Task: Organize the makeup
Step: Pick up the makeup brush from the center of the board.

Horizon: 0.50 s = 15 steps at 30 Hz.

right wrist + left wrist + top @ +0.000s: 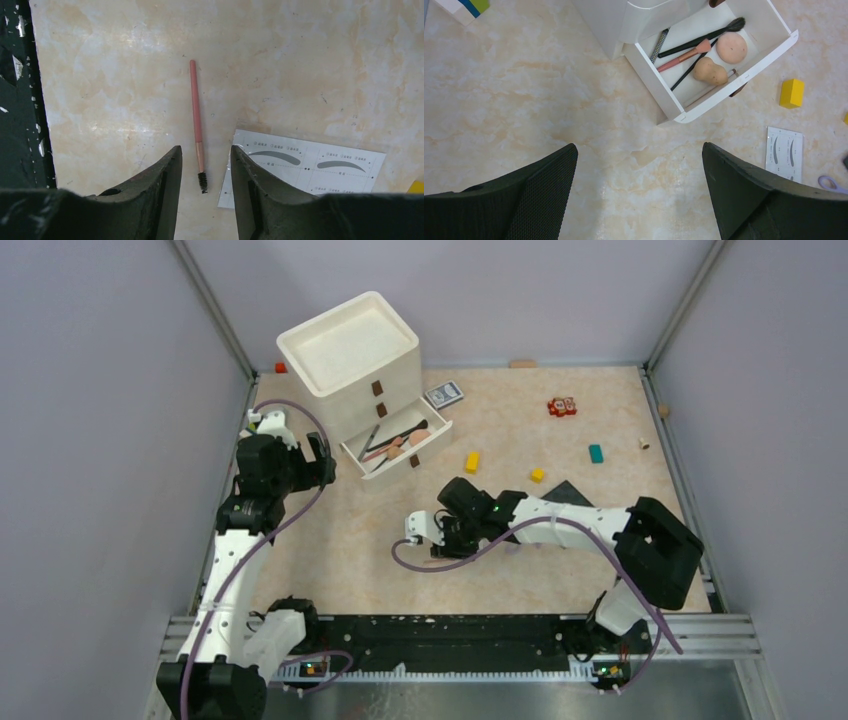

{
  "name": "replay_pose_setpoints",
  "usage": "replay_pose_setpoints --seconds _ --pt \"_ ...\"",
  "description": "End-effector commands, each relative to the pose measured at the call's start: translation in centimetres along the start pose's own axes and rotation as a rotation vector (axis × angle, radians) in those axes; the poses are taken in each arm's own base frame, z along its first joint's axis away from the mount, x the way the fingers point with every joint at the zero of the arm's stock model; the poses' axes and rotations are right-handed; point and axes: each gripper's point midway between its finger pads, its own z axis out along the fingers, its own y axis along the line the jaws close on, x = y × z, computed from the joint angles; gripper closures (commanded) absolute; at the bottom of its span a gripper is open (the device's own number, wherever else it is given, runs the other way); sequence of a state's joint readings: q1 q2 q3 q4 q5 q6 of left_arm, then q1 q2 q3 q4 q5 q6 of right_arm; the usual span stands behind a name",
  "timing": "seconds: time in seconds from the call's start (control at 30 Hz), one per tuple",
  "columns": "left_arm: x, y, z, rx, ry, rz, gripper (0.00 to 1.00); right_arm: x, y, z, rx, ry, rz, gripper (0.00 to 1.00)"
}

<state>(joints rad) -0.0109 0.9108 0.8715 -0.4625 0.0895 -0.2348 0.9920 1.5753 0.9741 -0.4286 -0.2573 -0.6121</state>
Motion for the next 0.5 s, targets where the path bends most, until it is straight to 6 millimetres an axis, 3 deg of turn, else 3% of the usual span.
replay_pose_setpoints --seconds 0.0,0.47 --pt "-1.4 -0.4 0.1 0.017 -0.054 -0.001 0.01 -0.2 0.5 0.3 -0.039 -0.011 -0.068 0.60" --pt "-1.5 -0.4 0.0 0.019 -0.056 -0.003 0.01 1.7 1.3 1.9 -0.087 0.057 -0.051 0.68"
